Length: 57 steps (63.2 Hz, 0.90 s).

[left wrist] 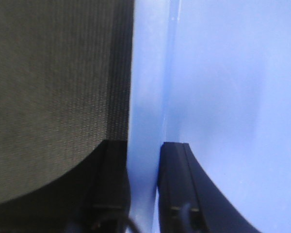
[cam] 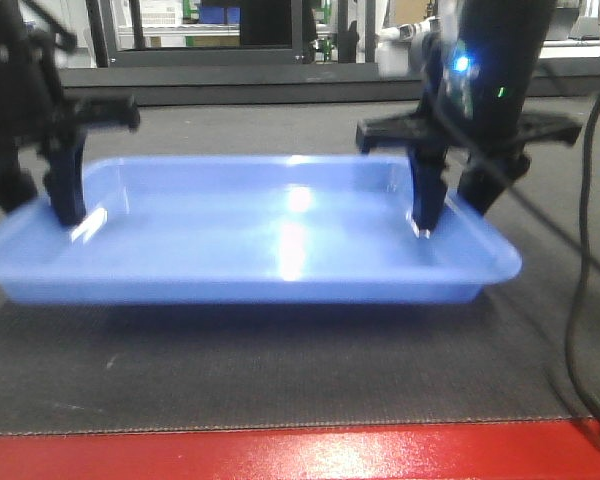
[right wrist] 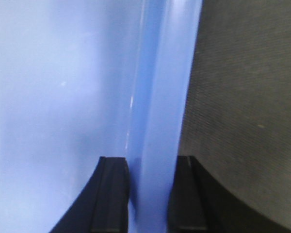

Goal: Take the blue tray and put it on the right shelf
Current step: 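Lift the tray off the bench with both grippers, then hold the tray raised in both grippers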

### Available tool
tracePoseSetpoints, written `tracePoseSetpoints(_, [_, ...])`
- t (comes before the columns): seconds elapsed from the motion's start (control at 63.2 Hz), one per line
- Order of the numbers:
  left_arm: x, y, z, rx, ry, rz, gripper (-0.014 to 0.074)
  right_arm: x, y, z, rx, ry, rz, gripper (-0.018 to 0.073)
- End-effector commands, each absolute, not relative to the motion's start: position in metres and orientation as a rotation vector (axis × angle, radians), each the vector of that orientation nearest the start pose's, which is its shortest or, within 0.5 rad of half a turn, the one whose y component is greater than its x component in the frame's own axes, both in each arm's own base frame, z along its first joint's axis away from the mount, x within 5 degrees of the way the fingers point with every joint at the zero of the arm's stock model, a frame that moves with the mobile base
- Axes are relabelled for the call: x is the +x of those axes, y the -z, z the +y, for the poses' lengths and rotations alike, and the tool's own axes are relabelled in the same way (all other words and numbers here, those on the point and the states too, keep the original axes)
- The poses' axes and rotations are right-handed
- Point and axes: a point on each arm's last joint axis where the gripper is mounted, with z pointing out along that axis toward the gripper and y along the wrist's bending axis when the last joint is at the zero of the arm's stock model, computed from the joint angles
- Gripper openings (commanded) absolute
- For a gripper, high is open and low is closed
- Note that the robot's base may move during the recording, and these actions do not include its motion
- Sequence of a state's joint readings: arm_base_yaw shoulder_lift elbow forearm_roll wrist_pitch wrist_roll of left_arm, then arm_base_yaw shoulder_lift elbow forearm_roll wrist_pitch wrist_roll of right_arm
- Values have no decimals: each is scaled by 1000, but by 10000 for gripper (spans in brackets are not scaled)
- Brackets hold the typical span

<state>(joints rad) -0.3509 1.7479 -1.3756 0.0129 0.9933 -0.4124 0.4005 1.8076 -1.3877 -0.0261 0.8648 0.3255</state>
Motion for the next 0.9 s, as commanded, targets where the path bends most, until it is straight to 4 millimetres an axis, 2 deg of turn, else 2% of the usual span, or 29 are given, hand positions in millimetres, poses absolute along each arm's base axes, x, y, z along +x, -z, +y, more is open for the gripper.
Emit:
tracePoseSetpoints(0.0, [335, -312, -119, -29, 115, 2720, -41, 338, -292, 135, -156, -123, 2668, 59])
tracePoseSetpoints(0.253, [314, -380, -129, 64, 123, 2611, -41, 309, -345, 117, -140, -99, 2550, 59])
tracePoseSetpoints(0.412, [299, -410, -137, 116, 104, 2581, -41, 288, -389, 107, -81, -110, 2513, 59])
tracePoseSetpoints(0.617, [279, -439, -150, 178, 158, 2534, -41, 263, -441, 95, -50, -134, 2418, 59])
tracePoseSetpoints(0.728, [269, -454, -153, 181, 200, 2488, -41, 252, -458, 89, -40, -131, 2372, 59])
tracePoseSetpoints(0.886, [252, -478, -154, 201, 266, 2410, -41, 244, -463, 85, -33, -119, 2399, 59])
